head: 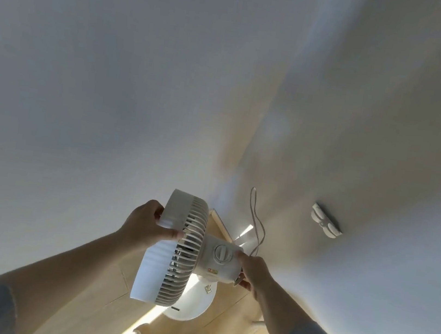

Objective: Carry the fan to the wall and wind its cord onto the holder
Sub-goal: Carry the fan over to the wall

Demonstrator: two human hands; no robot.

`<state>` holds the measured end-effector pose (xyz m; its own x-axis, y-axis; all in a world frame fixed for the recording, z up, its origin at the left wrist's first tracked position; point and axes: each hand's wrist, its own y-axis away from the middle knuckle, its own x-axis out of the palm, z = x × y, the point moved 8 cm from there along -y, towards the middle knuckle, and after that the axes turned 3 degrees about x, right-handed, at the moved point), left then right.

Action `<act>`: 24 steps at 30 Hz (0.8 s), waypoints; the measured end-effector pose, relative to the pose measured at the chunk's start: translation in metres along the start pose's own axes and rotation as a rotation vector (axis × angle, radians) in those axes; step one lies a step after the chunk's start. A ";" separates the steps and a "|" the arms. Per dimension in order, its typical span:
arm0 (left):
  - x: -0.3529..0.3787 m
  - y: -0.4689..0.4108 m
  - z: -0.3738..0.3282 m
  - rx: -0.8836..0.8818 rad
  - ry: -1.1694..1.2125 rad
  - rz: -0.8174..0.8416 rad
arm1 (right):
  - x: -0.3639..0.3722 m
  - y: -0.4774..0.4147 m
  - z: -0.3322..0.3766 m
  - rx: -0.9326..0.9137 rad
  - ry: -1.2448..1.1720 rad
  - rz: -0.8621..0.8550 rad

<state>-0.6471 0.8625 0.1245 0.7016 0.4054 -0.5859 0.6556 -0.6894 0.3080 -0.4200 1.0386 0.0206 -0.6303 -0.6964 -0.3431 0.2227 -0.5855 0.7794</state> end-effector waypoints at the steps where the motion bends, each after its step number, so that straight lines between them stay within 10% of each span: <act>1: 0.000 -0.011 -0.003 -0.001 -0.008 0.001 | -0.002 -0.009 0.008 -0.002 0.003 0.002; 24: 0.070 -0.125 -0.010 -0.406 0.118 -0.244 | -0.030 -0.193 0.140 0.050 0.473 0.241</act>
<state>-0.6774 0.9833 0.0521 0.5257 0.6072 -0.5958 0.8441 -0.2855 0.4539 -0.5481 1.2308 -0.0455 -0.1586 -0.9265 -0.3412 0.2763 -0.3734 0.8856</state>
